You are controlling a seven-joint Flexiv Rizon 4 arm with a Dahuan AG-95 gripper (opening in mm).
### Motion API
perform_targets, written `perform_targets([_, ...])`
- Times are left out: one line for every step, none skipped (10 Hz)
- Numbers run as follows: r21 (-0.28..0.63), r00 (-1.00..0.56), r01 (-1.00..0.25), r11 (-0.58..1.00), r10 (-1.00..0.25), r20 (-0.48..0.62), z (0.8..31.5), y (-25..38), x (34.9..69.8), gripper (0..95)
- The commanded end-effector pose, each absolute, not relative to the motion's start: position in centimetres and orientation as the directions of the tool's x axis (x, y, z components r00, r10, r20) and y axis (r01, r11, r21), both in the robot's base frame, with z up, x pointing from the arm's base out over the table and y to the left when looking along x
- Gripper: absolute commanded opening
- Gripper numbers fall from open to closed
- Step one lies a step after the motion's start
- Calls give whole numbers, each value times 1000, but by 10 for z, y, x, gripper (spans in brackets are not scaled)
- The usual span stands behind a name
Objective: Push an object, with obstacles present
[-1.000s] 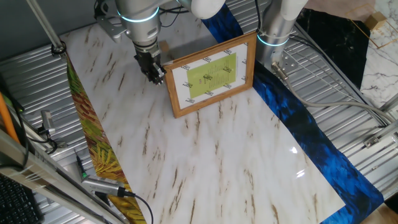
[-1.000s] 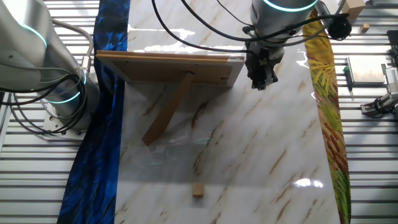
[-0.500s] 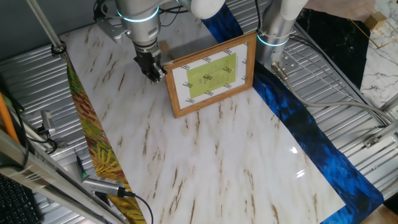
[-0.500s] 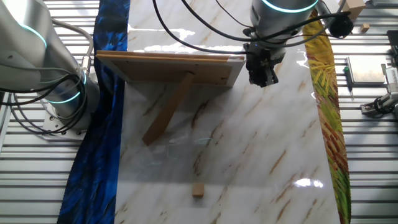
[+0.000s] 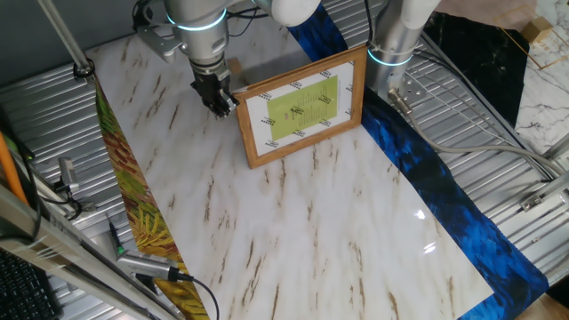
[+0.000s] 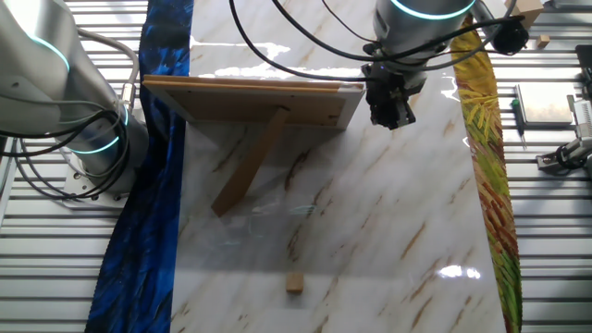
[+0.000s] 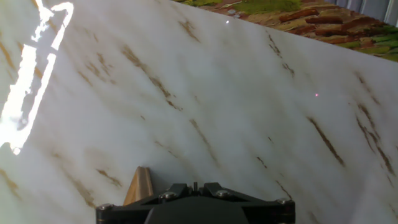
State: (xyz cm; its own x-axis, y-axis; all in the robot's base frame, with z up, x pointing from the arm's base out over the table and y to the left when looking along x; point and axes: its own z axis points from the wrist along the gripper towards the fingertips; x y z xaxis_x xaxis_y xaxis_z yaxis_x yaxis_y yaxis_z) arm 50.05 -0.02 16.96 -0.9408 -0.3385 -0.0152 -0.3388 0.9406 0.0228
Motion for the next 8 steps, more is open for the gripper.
perform_targets([23, -940, -342, 939, -342, -15, 170, 0, 500, 0])
perform_targets([24, -939, -343, 939, -342, -15, 170, 0, 500, 0])
perform_targets([28, -934, -358, 933, -358, -16, 170, 0, 500, 0])
perform_targets([33, -927, -376, 926, -375, -14, 170, 0, 501, 0])
perform_targets([43, -914, -404, 914, -405, 1, 168, -1, 510, 0])
perform_targets([48, -907, -420, 906, -421, 13, 166, -3, 520, 0])
perform_targets([62, -896, -443, 895, -444, 11, 163, -7, 538, 0])
perform_targets([77, -884, -465, 882, -467, 14, 161, -13, 555, 0])
